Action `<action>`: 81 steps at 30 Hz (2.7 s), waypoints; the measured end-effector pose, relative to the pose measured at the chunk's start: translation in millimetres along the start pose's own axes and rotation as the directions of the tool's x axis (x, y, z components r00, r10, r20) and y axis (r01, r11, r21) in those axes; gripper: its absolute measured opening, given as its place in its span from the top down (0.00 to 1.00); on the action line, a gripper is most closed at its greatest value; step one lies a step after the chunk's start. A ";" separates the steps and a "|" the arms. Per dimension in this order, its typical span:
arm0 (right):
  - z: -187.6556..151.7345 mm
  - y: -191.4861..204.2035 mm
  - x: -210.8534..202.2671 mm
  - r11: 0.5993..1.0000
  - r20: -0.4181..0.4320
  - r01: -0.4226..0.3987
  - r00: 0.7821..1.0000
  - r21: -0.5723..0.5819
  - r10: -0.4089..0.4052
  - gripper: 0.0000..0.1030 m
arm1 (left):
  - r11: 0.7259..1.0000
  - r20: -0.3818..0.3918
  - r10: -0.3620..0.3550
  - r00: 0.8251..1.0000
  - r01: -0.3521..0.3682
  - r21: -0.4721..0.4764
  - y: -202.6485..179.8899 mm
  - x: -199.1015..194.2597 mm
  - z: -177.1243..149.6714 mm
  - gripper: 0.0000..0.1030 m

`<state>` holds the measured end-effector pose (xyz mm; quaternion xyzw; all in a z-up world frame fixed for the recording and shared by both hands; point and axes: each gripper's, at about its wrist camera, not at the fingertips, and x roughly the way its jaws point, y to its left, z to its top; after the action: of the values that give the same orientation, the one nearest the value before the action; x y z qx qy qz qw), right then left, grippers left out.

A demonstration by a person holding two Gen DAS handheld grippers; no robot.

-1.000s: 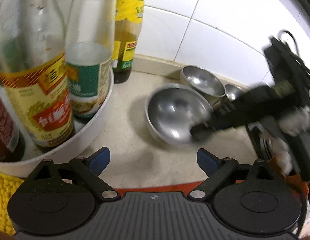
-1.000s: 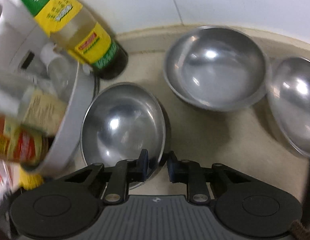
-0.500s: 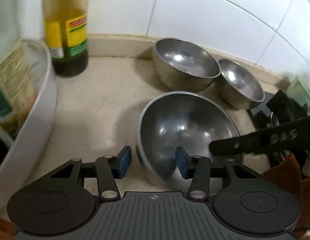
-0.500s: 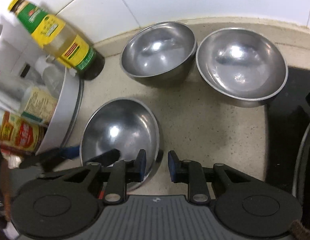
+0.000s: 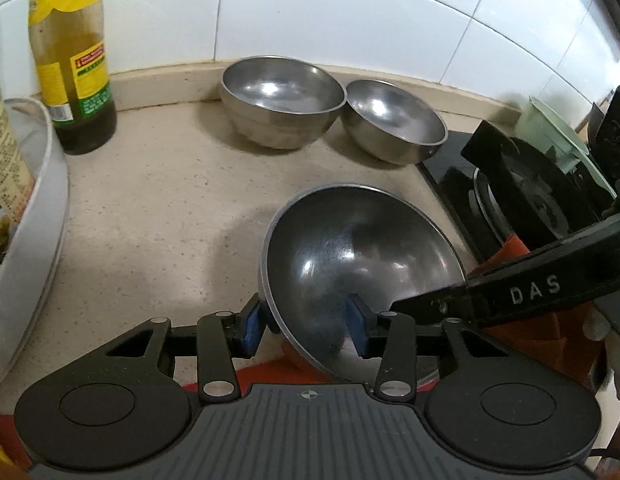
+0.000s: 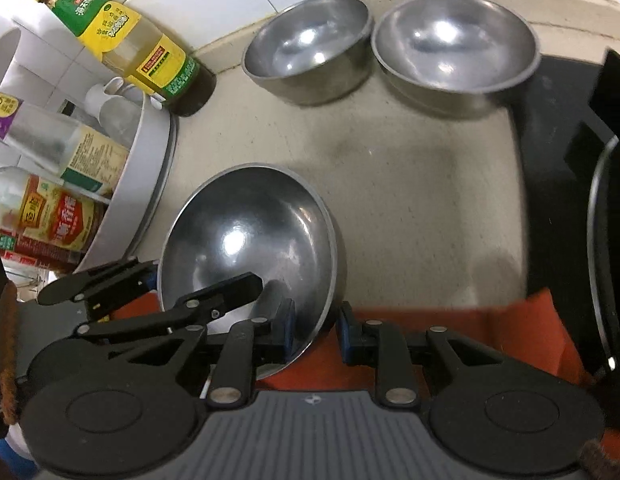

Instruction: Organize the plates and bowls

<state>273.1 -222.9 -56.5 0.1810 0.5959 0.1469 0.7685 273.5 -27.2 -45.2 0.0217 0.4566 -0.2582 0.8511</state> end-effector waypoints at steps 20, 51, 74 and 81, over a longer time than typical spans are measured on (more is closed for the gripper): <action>6.5 -20.7 -81.3 0.991 0.198 0.135 0.971 0.013 -0.135 0.72 | 0.999 0.083 -0.010 0.996 0.013 -0.036 -9.0 -31.2 39.6 0.37; 178.7 -113.7 -11.4 0.979 0.088 0.085 0.994 -0.183 -0.070 0.62 | 0.905 -0.041 0.066 0.997 -0.077 -0.419 -60.0 112.9 129.2 0.48; 158.1 -109.8 -36.2 0.981 0.102 0.041 0.995 -0.190 -0.021 0.81 | 0.954 0.057 0.181 0.982 -0.161 -0.252 -80.6 79.1 139.1 0.63; 141.7 -86.7 -72.4 0.975 0.163 0.045 0.987 -0.216 -0.009 0.81 | 0.961 0.133 0.197 0.971 -0.165 -0.221 -91.2 41.6 138.1 0.62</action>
<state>393.5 -346.8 -1.6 0.0984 0.5146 0.1862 0.8311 356.2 -161.2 20.6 -0.0459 0.4103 -0.1308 0.9013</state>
